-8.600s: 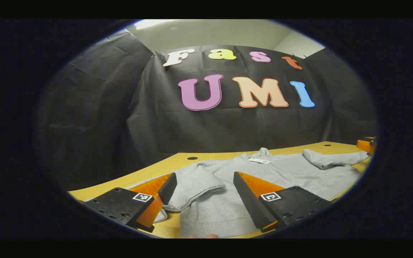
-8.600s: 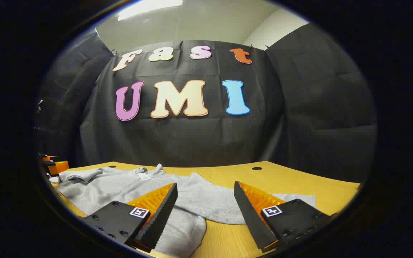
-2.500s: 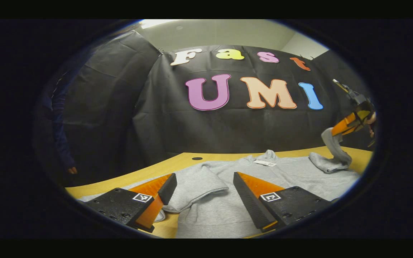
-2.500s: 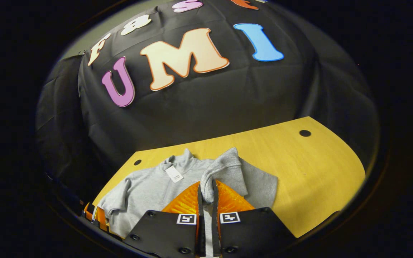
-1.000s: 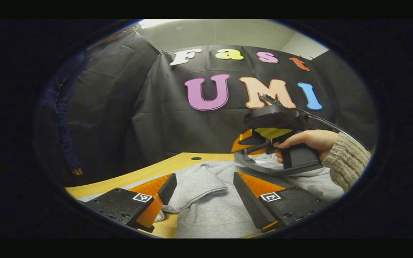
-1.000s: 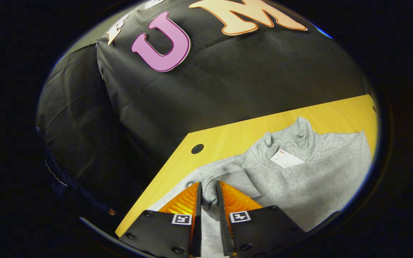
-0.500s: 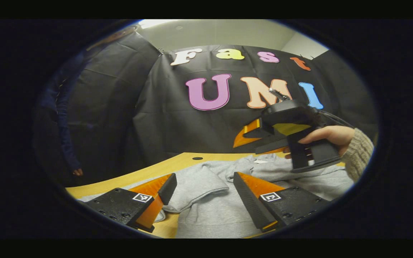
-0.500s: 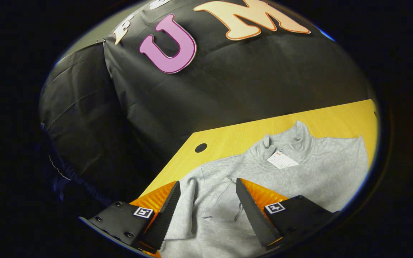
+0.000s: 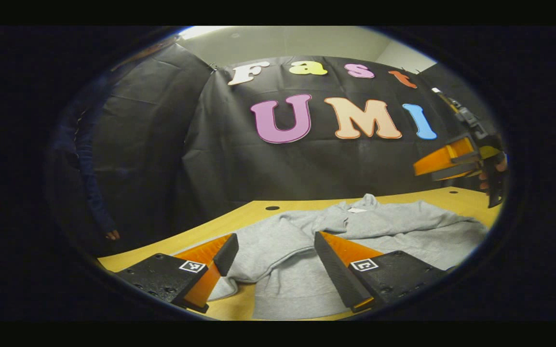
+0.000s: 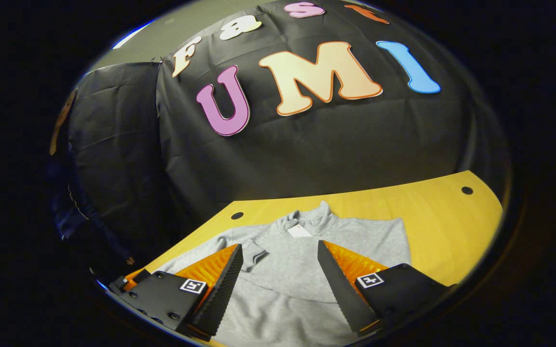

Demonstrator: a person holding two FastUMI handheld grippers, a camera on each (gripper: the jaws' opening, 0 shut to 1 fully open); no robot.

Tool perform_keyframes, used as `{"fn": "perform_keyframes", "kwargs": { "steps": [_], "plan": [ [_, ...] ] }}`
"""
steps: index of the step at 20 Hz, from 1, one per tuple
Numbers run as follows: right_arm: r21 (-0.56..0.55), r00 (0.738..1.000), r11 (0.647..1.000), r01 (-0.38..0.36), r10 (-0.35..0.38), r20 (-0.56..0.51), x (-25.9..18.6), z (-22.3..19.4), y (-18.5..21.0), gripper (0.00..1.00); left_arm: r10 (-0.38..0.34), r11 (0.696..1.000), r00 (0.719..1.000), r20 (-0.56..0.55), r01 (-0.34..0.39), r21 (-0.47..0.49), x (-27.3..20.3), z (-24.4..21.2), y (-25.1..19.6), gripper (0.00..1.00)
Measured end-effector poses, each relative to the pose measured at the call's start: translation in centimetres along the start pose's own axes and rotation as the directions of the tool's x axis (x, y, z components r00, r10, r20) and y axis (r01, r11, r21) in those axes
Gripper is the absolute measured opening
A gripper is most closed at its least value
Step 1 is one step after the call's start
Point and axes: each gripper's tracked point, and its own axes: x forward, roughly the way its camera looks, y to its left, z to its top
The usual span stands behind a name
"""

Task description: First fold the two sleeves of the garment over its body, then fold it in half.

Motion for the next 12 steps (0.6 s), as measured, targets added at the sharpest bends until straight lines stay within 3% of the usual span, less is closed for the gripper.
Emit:
{"fn": "perform_keyframes", "kwargs": {
  "steps": [3, 7, 12],
  "plan": [
    [-0.033, 1.000, 0.999, 0.020, -0.020, 0.008, -4.4, -1.0, -2.0, 0.97, -0.009, 1.000, 0.998, -0.062, 0.009, -0.015, -0.7, -0.3, 1.9, 0.92],
    [-0.078, 0.997, 0.994, 0.080, -0.080, 0.012, -8.8, -2.6, -5.4, 0.97, 0.037, 0.999, 0.991, -0.126, -0.042, -0.034, -2.2, -0.7, 7.2, 0.92],
    [-0.126, 0.989, 0.982, 0.143, -0.136, 0.063, -12.1, -4.0, -8.3, 0.98, 0.111, 0.993, 0.947, -0.300, -0.096, 0.063, -5.3, -5.0, 14.2, 0.92]
  ]
}}
